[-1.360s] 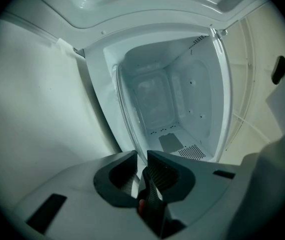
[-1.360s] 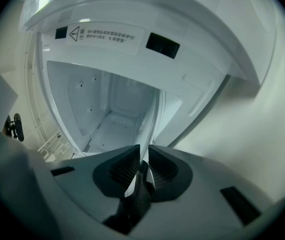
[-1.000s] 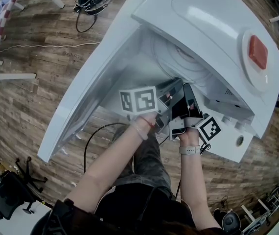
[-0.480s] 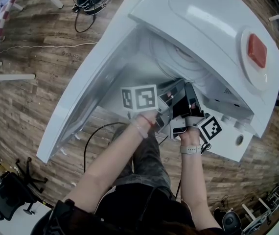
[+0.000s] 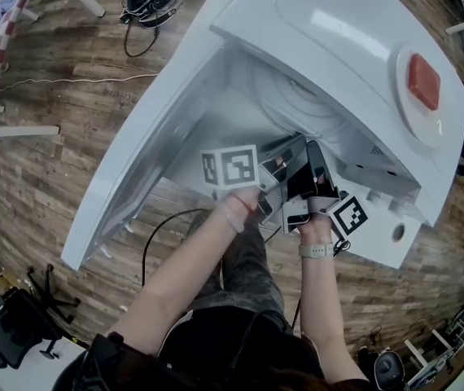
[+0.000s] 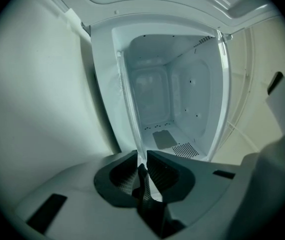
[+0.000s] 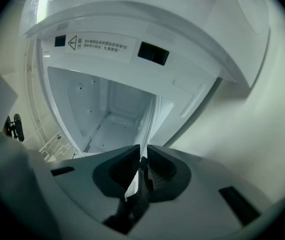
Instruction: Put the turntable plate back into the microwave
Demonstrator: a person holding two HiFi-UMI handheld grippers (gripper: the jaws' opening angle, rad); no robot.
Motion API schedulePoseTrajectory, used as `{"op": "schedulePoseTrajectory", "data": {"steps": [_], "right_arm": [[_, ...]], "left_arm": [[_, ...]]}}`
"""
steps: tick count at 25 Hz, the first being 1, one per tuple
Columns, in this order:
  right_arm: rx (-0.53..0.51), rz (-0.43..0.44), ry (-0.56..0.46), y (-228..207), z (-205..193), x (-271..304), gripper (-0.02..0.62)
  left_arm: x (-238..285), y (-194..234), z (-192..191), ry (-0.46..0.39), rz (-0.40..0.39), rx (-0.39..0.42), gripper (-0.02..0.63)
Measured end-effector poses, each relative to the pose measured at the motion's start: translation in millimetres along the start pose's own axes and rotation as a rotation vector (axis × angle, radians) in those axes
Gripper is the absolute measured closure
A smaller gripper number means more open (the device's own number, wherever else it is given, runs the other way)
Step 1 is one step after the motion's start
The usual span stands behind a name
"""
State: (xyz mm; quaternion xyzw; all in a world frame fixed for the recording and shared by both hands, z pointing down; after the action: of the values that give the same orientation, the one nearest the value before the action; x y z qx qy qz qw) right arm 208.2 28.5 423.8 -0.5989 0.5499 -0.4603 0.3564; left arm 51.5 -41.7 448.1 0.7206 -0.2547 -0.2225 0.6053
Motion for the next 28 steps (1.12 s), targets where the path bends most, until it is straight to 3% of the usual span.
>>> {"op": "schedulePoseTrajectory", "data": {"steps": [7, 12, 21, 28], "right_arm": [[-0.004, 0.013, 0.024, 1.1, -7.3, -10.7, 0.537], [-0.075, 0.053, 0.053, 9.7, -9.8, -19.2, 0.548], [-0.436, 0.193, 0.140, 45.1, -14.3, -30.7, 0.574], [-0.548, 0.247, 0.183, 60.4, -23.3, -45.9, 0.575]], "left_arm": [[-15.6, -1.9, -6.2, -0.006, 0.012, -0.017, 0.541], [-28.3, -12.2, -9.7, -0.033, -0.039, 0.043, 0.555], [-49.5, -39.3, -1.0, -0.049, -0.104, 0.294, 0.589], [-64.2, -57.4, 1.3, -0.034, -0.116, 0.432, 0.594]]}}
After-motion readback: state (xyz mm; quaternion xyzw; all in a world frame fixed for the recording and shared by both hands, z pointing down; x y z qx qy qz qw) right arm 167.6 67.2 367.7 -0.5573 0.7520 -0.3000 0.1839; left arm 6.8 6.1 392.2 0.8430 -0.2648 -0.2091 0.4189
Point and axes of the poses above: the fingertips, and each gripper's own axes: x forward along the fingers, y to its left, z out of its top, the point moved 10 cm from there along -x, backward along the fingers, and after that the axes turned 15 degrees about -y, right-handed, at the moved point
